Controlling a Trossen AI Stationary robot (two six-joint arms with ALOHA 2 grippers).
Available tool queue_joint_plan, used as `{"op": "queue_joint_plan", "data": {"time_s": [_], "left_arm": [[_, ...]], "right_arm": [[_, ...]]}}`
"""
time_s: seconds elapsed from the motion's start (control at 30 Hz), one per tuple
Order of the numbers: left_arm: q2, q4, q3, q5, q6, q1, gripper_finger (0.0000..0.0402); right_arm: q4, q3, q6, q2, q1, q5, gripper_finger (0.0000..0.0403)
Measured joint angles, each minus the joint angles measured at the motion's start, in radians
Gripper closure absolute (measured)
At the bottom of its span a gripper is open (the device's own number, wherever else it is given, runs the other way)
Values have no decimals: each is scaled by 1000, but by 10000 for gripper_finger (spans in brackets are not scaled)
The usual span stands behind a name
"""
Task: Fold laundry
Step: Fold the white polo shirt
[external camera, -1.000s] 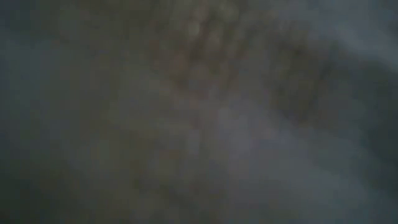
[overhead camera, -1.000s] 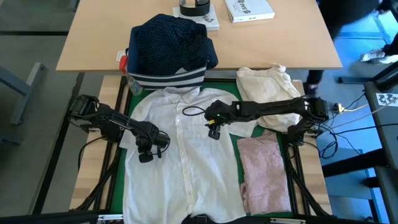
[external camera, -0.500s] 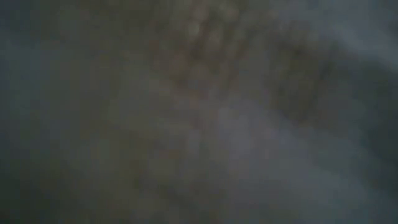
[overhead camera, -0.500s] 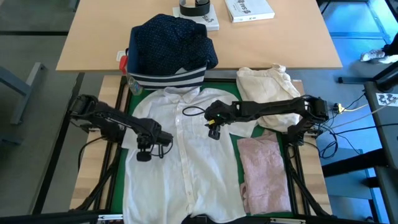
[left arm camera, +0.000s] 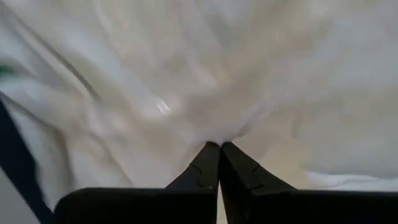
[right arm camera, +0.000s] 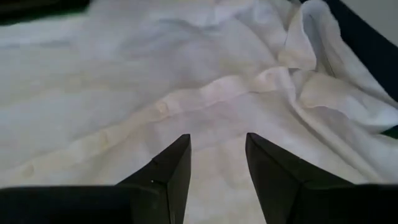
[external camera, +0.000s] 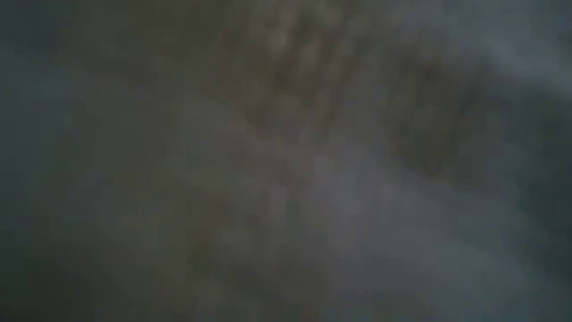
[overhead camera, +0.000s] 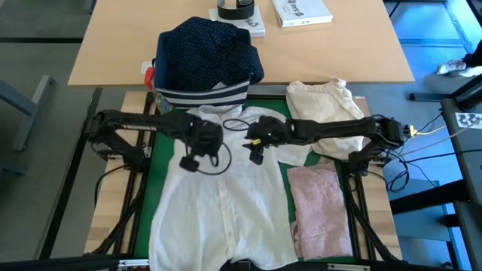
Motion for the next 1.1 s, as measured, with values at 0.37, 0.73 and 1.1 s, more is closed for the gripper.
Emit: {"op": "queue_joint_plan", "data": {"time_s": [0.37, 0.73, 1.1], "left_arm": [[98, 301, 0, 113, 80, 144, 401], [159, 365, -1, 116, 47, 162, 401], [152, 392, -4, 147, 72, 163, 401]], "right_arm": [[161, 0, 218, 82, 1, -21, 197], [212, 0, 336, 129, -6, -35, 155], [260, -1, 350, 200, -5, -44, 187]]}}
